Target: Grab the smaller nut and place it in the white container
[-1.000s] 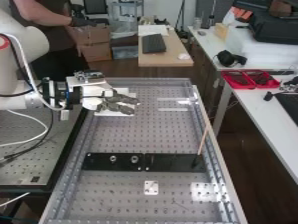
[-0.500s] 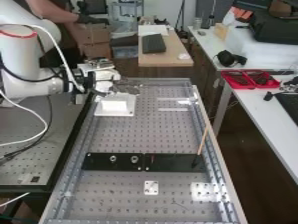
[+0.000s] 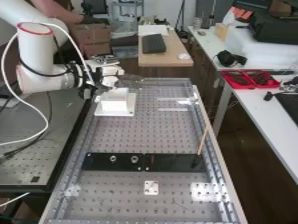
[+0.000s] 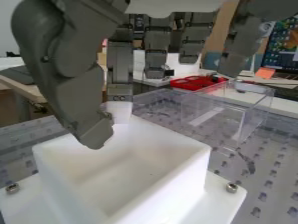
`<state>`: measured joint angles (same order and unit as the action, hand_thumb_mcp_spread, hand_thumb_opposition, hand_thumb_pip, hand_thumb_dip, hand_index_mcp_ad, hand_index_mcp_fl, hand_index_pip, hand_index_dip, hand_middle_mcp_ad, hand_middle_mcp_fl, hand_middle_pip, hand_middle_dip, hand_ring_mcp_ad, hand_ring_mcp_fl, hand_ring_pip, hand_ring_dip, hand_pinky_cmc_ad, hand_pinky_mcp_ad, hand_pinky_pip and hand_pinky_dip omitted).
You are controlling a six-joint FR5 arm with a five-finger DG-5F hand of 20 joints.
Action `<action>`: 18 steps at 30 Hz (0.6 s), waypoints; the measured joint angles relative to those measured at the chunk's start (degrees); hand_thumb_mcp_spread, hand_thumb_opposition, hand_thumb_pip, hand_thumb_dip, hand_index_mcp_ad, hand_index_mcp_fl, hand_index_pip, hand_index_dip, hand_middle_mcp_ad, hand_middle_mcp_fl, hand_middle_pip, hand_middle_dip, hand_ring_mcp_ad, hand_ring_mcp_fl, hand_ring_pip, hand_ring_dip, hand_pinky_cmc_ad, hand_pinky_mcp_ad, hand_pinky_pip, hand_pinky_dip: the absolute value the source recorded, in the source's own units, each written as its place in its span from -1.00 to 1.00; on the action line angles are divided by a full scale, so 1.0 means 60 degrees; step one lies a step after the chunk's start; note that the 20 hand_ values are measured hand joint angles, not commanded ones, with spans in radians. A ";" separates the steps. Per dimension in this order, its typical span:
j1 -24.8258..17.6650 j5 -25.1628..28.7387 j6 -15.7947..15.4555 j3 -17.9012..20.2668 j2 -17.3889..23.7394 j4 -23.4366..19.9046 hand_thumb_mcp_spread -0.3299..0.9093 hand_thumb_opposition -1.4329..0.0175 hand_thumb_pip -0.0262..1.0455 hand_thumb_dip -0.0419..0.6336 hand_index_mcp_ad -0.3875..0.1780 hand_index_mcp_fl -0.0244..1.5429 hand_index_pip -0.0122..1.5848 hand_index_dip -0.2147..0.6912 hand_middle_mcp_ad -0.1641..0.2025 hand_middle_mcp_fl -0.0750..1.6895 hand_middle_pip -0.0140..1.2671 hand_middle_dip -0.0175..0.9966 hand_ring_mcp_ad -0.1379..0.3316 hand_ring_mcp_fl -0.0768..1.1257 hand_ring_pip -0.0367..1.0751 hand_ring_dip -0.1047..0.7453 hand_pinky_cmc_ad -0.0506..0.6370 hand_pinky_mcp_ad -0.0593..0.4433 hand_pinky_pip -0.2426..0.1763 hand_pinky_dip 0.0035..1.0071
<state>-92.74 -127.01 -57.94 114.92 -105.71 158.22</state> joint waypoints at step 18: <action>0.0055 0.0517 0.0286 -0.0473 -0.0271 0.0322 0.17 -0.16 0.29 -0.22 -0.17 -0.98 0.27 0.03 0.03 -0.88 -0.78 -0.49 0.03 -0.87 -0.78 -0.45 0.17 0.40 0.10 -0.66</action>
<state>-92.41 -123.91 -56.23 112.09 -107.34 160.15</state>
